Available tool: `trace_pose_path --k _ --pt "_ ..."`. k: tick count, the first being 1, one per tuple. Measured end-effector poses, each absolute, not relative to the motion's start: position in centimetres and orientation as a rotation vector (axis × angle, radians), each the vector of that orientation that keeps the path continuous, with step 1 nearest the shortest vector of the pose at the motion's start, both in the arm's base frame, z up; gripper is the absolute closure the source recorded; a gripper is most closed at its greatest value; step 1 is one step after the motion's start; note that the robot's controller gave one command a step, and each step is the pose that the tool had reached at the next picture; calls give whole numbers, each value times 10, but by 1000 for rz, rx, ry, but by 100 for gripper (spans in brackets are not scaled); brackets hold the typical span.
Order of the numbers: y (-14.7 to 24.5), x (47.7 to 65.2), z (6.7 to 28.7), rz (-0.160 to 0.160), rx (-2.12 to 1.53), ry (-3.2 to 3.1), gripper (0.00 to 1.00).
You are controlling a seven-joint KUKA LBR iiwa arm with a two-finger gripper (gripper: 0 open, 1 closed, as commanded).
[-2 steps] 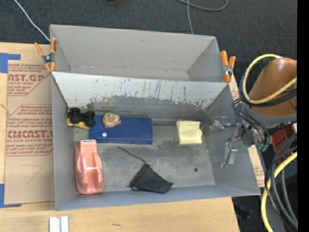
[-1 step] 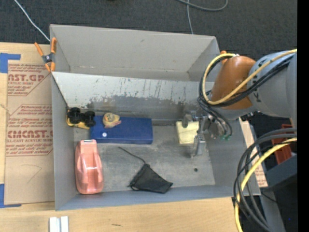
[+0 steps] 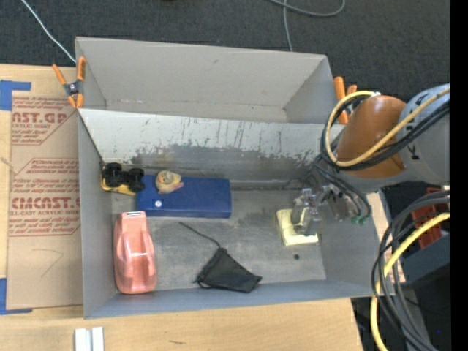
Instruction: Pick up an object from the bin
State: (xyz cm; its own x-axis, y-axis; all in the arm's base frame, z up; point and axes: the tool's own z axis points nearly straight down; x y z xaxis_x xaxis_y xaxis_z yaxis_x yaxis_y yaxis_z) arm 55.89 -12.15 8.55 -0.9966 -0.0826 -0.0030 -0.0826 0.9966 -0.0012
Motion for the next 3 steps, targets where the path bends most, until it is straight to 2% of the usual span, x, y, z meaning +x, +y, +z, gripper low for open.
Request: trace_pose_path --k 1,2,3 --pt "-121 559 85 -2 -130 3136 0" --pt "-121 559 86 -1 -131 3136 100" --pt "-121 559 86 -2 -131 3136 100"
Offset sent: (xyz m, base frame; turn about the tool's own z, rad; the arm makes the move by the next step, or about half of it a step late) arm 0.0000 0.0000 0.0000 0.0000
